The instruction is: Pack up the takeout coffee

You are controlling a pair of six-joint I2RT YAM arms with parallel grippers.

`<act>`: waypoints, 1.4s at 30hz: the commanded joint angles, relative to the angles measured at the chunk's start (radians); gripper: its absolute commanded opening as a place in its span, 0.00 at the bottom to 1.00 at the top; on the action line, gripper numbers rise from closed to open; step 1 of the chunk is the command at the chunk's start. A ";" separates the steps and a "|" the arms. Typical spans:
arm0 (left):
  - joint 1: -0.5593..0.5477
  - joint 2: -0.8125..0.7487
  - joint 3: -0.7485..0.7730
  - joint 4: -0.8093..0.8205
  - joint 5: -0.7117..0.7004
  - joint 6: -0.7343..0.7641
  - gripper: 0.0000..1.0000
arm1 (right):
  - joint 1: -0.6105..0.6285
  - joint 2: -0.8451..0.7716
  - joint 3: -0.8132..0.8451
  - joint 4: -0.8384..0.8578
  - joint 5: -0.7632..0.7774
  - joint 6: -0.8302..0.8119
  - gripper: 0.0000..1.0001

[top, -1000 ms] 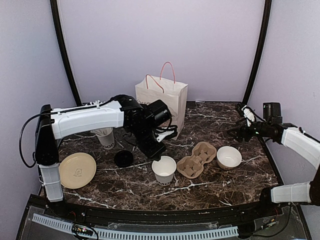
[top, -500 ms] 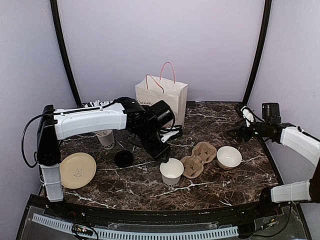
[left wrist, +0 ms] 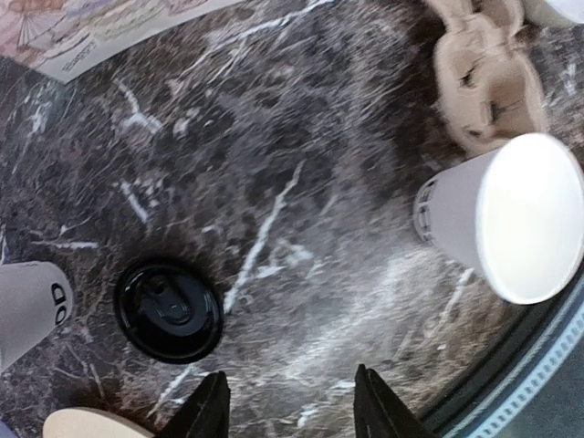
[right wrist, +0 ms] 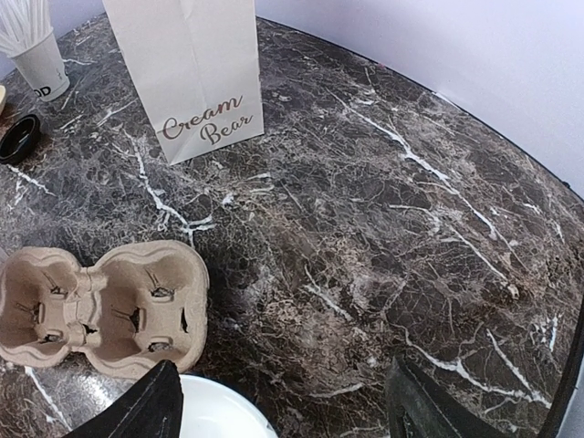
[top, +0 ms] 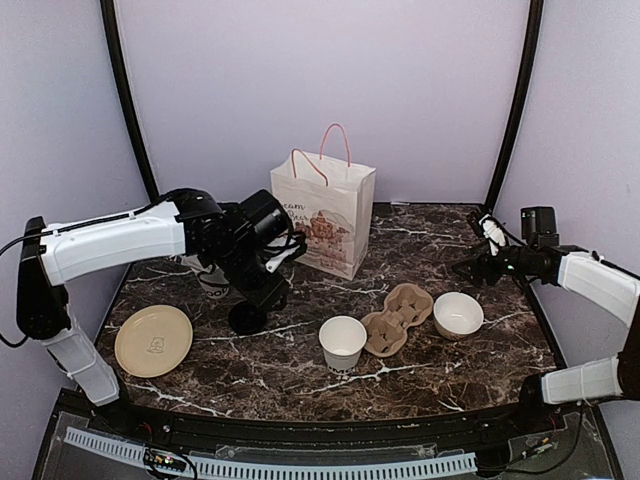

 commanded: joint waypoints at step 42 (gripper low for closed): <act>0.128 0.155 -0.266 0.234 -0.122 -0.194 0.18 | 0.007 0.001 -0.008 0.027 -0.006 0.000 0.78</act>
